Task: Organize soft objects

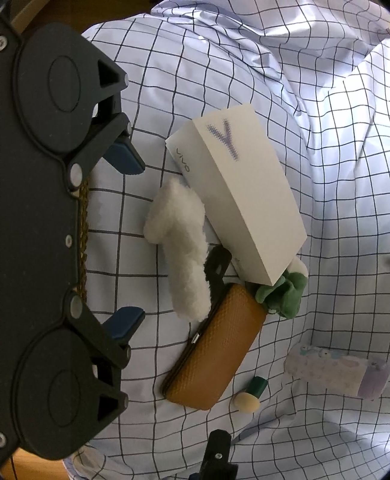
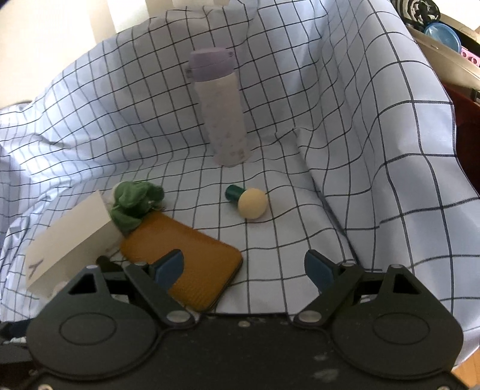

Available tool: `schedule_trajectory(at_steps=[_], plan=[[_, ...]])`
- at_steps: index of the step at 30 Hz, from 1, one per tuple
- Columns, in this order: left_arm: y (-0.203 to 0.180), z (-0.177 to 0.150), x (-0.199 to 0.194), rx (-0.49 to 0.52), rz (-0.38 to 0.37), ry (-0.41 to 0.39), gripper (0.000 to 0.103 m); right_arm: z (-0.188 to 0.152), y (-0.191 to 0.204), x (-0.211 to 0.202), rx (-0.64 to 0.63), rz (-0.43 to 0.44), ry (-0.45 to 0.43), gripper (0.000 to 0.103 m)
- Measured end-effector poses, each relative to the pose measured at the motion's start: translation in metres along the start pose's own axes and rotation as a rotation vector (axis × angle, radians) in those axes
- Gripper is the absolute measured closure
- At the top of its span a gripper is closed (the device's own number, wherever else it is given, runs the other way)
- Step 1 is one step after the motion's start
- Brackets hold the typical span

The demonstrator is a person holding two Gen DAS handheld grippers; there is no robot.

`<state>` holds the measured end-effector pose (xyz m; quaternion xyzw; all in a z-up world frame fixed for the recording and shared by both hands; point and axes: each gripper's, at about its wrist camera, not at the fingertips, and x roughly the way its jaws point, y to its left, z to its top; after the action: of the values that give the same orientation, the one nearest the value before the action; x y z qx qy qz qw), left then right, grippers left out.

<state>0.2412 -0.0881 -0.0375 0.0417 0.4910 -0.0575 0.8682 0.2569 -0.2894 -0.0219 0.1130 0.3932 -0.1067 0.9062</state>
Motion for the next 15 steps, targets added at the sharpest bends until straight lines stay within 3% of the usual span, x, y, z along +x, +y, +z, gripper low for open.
schedule_trajectory(at_steps=[10,15], plan=[[0.005,0.0,-0.001,-0.007,-0.016,-0.014,0.011,0.029,0.013,0.048,-0.015,-0.049,-0.039,0.015],[0.008,0.005,-0.008,-0.001,-0.017,-0.044,0.011,0.04,0.01,0.078,0.011,-0.058,0.004,0.016]])
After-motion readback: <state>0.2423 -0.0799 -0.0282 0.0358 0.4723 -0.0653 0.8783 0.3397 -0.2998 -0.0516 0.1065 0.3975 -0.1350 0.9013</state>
